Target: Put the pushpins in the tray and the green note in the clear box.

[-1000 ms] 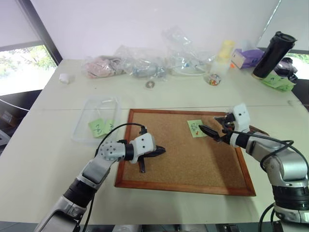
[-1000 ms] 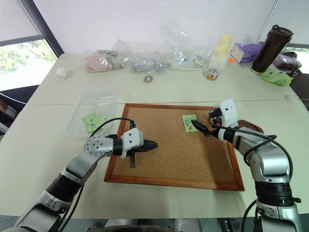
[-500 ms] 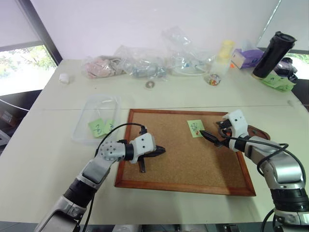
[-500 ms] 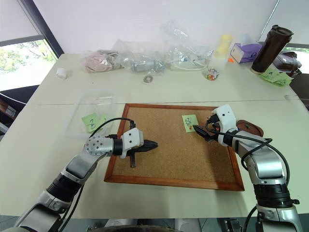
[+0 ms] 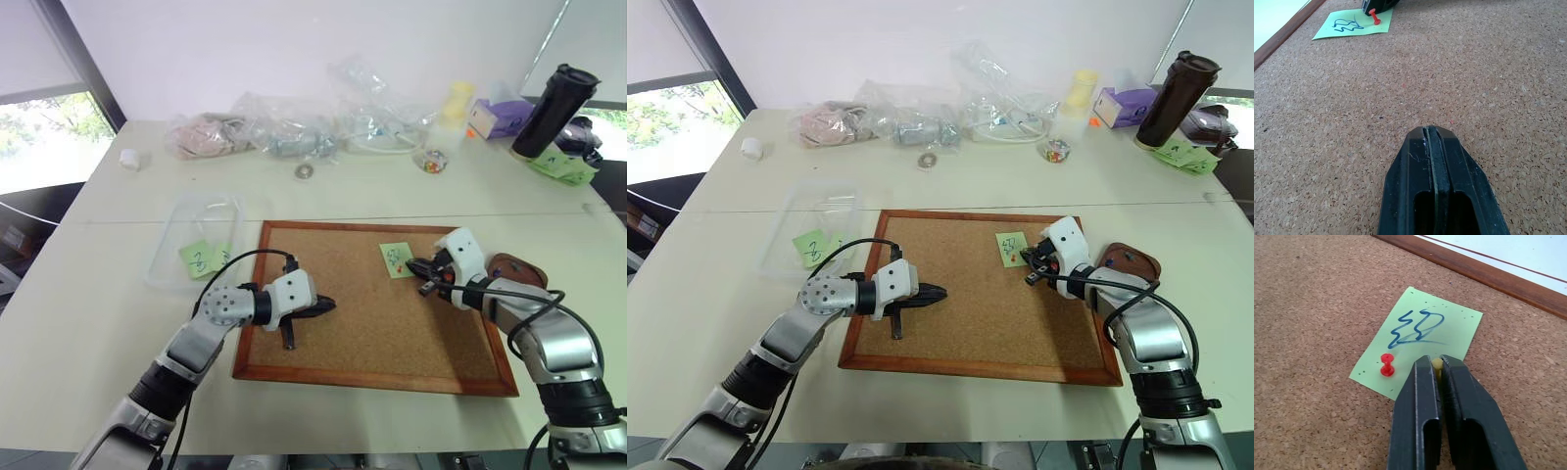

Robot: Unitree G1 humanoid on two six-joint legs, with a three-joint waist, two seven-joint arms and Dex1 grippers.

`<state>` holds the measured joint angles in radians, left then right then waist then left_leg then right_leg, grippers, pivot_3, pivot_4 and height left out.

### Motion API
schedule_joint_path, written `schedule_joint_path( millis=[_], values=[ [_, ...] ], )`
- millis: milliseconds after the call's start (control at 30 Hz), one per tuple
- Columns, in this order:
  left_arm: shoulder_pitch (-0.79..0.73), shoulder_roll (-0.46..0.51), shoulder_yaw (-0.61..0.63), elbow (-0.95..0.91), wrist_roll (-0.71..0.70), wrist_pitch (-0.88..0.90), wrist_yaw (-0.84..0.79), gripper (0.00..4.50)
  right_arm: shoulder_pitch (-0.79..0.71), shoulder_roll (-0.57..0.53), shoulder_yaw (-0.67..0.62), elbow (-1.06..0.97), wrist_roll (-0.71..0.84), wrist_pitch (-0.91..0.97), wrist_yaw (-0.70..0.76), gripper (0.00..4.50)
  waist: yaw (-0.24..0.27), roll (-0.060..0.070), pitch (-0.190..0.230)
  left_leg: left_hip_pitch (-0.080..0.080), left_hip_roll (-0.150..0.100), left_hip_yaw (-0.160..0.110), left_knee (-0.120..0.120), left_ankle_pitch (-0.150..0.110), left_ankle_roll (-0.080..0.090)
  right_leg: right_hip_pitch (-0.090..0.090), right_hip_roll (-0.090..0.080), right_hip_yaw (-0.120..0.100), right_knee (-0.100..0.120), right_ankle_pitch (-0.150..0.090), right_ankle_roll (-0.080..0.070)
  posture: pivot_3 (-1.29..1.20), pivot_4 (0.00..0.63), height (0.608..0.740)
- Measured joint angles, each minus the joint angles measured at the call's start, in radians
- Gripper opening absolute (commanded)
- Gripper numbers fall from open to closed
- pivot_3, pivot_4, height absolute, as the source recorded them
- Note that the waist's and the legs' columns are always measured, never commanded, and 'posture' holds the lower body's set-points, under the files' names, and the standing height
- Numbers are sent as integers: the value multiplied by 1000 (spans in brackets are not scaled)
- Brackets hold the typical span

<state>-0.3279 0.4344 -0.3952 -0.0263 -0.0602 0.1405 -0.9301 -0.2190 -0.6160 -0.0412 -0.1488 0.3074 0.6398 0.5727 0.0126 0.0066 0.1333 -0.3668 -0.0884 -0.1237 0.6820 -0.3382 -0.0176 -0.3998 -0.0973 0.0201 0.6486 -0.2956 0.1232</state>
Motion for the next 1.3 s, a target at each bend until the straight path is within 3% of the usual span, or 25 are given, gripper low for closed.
schedule_joint_path(
  millis=[233, 400, 500, 700, 1100, 1233, 1300],
  values=[
    [2, 0, 0, -9, 1, 3, 1, 0, 1, 10, -50, -35, 58, 76, -16, 112, 2, 1, 0, -3, 0, 0, 0, 0, 0, -3, 0, 0, 0, 0, 0, 0, 150, 740],
    [1, 0, 0, -12, 1, 7, -2, 0, -80, 6, -321, -119, 217, 188, -82, 112, 2, 1, 0, -5, 0, -1, 0, 0, 0, -4, 0, 0, 0, 0, 0, 0, 150, 740],
    [0, -2, -2, -10, 1, 7, -5, 0, -63, -12, -414, -130, 251, 207, -97, 112, 3, -1, -1, -5, 0, -4, 0, 0, 0, -3, 0, -1, 0, 0, 0, 0, 150, 740],
    [-1, -1, 0, -6, 1, 7, -8, 0, 105, -66, -482, -38, 204, 169, -89, 112, 0, 2, -1, -4, -1, -3, 0, 0, 0, -3, 0, 0, 0, 0, 0, 0, 150, 740],
    [0, -3, 0, -3, 2, 7, -8, 0, 184, -71, -483, 86, 153, 63, -56, 112, 1, 5, -4, -3, -1, -3, 0, 0, 0, -2, 0, 0, 0, 0, 0, 0, 150, 740],
    [0, -3, 0, -3, 2, 7, -8, 0, 206, -69, -479, 102, 148, 48, -46, 1418, 1, 5, -4, -3, -1, -3, 0, 0, 0, -2, 0, 1, 0, 0, 0, 0, 150, 740],
    [0, -3, 0, -3, 2, 7, -8, 0, 211, -69, -479, 115, 147, 44, -44, 2425, 1, 5, -4, -3, -1, -3, 0, 0, 0, -2, 0, 1, 0, 0, 0, 0, 150, 740]
  ],
)
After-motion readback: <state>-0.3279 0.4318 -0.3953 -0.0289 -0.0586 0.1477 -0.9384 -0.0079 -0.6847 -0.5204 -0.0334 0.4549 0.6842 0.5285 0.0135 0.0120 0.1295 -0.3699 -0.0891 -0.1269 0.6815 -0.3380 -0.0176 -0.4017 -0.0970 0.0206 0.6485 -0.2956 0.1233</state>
